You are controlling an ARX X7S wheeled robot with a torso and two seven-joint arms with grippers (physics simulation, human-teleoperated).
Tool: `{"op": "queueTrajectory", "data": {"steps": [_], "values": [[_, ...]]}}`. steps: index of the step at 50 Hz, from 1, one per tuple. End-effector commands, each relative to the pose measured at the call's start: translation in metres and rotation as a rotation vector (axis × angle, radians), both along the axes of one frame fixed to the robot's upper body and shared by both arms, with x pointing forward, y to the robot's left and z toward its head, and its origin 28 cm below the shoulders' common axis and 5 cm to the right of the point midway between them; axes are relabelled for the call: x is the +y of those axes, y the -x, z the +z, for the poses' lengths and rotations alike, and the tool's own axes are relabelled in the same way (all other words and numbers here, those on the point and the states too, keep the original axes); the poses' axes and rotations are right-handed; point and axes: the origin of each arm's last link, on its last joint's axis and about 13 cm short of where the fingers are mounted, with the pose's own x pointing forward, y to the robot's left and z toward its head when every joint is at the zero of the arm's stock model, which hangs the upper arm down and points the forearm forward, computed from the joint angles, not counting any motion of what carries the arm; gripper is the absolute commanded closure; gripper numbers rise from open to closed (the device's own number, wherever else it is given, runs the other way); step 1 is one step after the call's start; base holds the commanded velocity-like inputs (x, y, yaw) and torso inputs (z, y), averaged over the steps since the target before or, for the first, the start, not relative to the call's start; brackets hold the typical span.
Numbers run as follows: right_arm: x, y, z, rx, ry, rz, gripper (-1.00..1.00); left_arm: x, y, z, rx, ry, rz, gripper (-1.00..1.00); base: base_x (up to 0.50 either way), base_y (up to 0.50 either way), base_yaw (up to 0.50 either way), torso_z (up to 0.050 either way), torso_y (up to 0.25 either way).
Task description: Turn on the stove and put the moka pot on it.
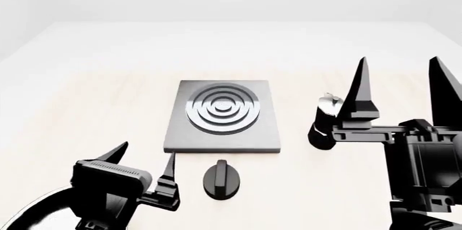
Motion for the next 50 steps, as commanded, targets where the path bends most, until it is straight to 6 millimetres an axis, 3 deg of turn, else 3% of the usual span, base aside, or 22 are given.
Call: {"op": "queueTrajectory", "data": {"steps": [1, 50], "values": [[0.001, 0.0, -0.001, 0.002, 0.001, 0.002, -1.0, -0.002, -0.002, -0.013, 0.091, 0.039, -0.037, -1.0, 0.0, 0.0, 0.0, 0.0, 0.0], [0.001, 0.0, 0.001, 0.0, 0.0, 0.005, -1.0, -0.024, -0.008, -0.057, 0.309, 0.079, -0.237, -1.0, 0.0, 0.0, 0.0, 0.0, 0.0]]}}
